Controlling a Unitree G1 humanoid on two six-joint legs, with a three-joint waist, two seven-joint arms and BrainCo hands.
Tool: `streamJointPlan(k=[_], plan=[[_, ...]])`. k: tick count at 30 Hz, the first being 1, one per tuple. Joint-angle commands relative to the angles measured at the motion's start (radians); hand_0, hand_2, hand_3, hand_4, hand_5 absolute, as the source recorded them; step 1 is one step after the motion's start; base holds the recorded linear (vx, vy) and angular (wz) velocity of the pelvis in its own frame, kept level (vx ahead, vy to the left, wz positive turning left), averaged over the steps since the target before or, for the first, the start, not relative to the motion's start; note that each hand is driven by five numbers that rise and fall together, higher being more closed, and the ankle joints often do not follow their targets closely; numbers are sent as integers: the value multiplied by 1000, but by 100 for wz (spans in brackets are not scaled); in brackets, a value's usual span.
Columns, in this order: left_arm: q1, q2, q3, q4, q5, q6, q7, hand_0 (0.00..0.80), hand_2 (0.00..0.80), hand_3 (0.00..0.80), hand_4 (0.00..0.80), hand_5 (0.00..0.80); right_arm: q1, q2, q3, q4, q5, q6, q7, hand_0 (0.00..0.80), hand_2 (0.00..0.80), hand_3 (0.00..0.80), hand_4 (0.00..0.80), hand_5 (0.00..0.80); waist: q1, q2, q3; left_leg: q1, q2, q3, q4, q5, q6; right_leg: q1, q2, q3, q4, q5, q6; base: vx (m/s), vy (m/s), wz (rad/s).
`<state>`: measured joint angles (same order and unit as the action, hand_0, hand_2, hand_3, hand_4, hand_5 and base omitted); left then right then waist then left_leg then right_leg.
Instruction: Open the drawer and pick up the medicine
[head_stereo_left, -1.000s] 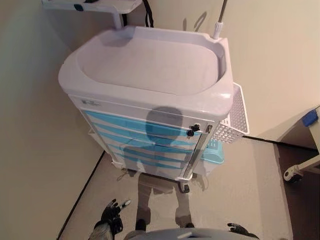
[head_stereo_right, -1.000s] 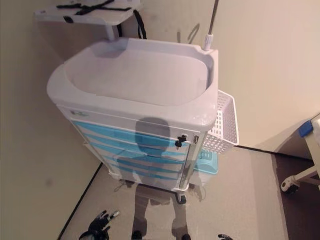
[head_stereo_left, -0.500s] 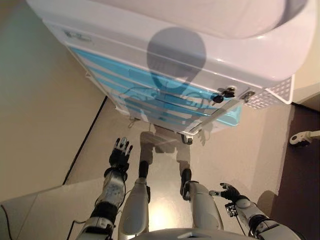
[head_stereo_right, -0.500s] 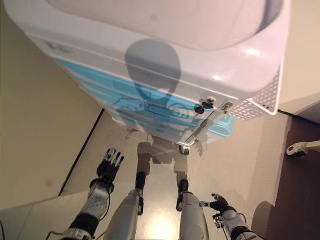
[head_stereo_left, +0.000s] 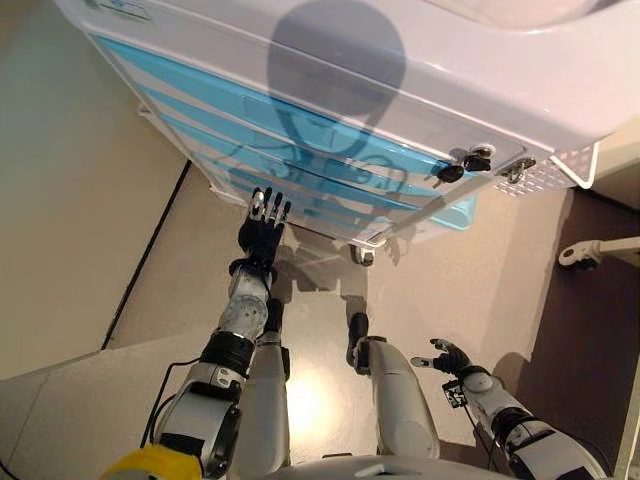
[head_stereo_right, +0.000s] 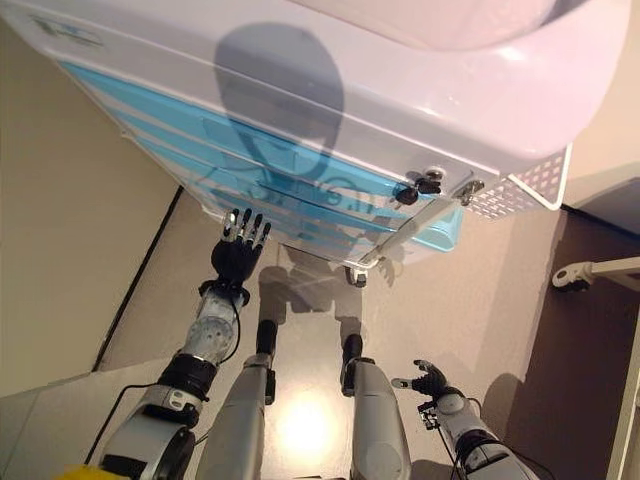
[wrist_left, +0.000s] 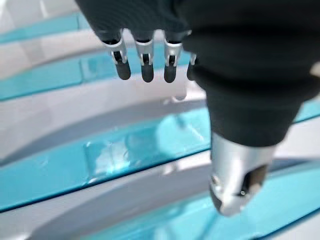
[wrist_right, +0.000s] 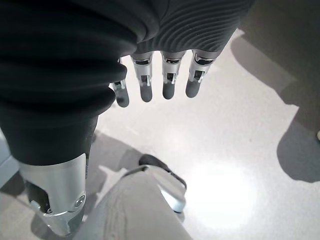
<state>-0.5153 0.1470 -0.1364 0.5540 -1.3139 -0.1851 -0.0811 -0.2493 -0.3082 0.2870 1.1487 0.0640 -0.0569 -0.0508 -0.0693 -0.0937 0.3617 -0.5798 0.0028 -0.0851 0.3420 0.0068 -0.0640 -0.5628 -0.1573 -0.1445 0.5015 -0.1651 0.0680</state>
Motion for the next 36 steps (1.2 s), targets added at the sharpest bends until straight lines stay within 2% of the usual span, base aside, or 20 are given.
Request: streamJointPlan(k=[1,9,10,16,22,23,24,25,26,27,28,29,30,36], plan=[[-41,0,-21,-75,5,-34,-43,0,0,0,0,0,25,-45,45,-6,25,-21,6,0,0,0,0,0,-18,2,-65,-29,-44,41,102,-111,54,-20,16,25,-83,82,24,2,52,-20],[-141,13,-17,-3,-5,-45,-39,0,0,0,0,0,21,-47,59,6,32,-25,15,0,0,0,0,0,-44,-7,-75,-64,-32,70,136,-131,66,-64,27,59,-70,92,36,14,47,-16],[-150,12,-12,9,-6,-43,-39,0,0,0,0,0,20,-46,60,12,36,-25,16,0,0,0,0,0,-44,-6,-79,-55,-29,65,144,-165,63,-59,34,67,-60,66,43,94,16,-22],[-183,18,-19,25,4,-39,-43,0,0,0,0,0,22,-47,64,12,37,-27,18,0,0,0,0,0,-55,-16,-82,-78,-24,72,148,-166,66,-81,42,75,-69,79,47,12,9,-8],[-182,35,-52,-61,29,-48,-66,0,0,0,0,0,30,-50,70,15,21,-24,31,0,0,0,0,0,-55,-13,-94,-64,-24,72,117,-156,63,-69,44,75,-101,94,50,-6,1,-3],[-179,34,-63,-91,32,-49,-74,0,0,0,0,0,35,-51,70,14,15,-24,34,0,0,0,0,0,-56,-13,-98,-60,-28,80,99,-120,66,-64,37,72,-123,125,43,0,0,0],[-177,34,-63,-91,32,-49,-73,0,0,0,0,0,36,-51,70,14,14,-23,34,0,0,0,0,0,-54,-10,-101,-46,-25,73,101,-150,61,-53,42,76,-115,99,49,-79,-2,-2],[-177,35,-64,-98,30,-48,-77,0,0,0,0,0,37,-51,71,13,13,-23,36,0,0,0,0,0,-55,-13,-100,-51,-28,80,92,-119,65,-56,38,72,-128,127,43,103,-16,-2],[-178,39,-70,-109,32,-49,-78,0,0,0,0,0,40,-51,74,9,12,-25,38,0,0,0,0,0,-53,-8,-106,-23,-24,73,83,-145,59,-36,44,76,-129,104,48,0,0,0],[-179,40,-70,-117,28,-51,-80,0,0,0,0,0,44,-52,75,6,11,-25,40,0,0,0,0,0,-52,-8,-107,-17,-24,72,77,-144,58,-30,45,77,-134,107,48,0,0,0],[-183,45,-75,-124,29,-51,-81,0,0,0,0,0,46,-52,77,0,10,-26,42,0,0,0,0,0,-54,-12,-105,-26,-28,80,73,-112,61,-34,39,73,-147,136,43,0,0,0],[-181,45,-75,-124,29,-51,-81,0,0,0,0,0,47,-52,78,0,10,-26,42,0,0,0,0,0,-52,-9,-108,-12,-24,73,75,-142,57,-24,44,76,-138,110,48,-109,-26,-3],[-189,48,-72,-130,21,-51,-85,0,0,0,0,0,53,-54,78,-2,12,-27,46,0,0,0,0,0,-54,-13,-107,-13,-29,79,60,-108,58,-19,39,71,-164,142,43,-11,-28,-3],[-198,55,-75,-140,15,-45,-95,0,0,0,0,0,63,-57,82,3,7,-26,54,0,0,0,0,0,-54,-11,-110,7,-29,71,39,-96,54,7,40,68,-195,157,39,-22,-19,-1]])
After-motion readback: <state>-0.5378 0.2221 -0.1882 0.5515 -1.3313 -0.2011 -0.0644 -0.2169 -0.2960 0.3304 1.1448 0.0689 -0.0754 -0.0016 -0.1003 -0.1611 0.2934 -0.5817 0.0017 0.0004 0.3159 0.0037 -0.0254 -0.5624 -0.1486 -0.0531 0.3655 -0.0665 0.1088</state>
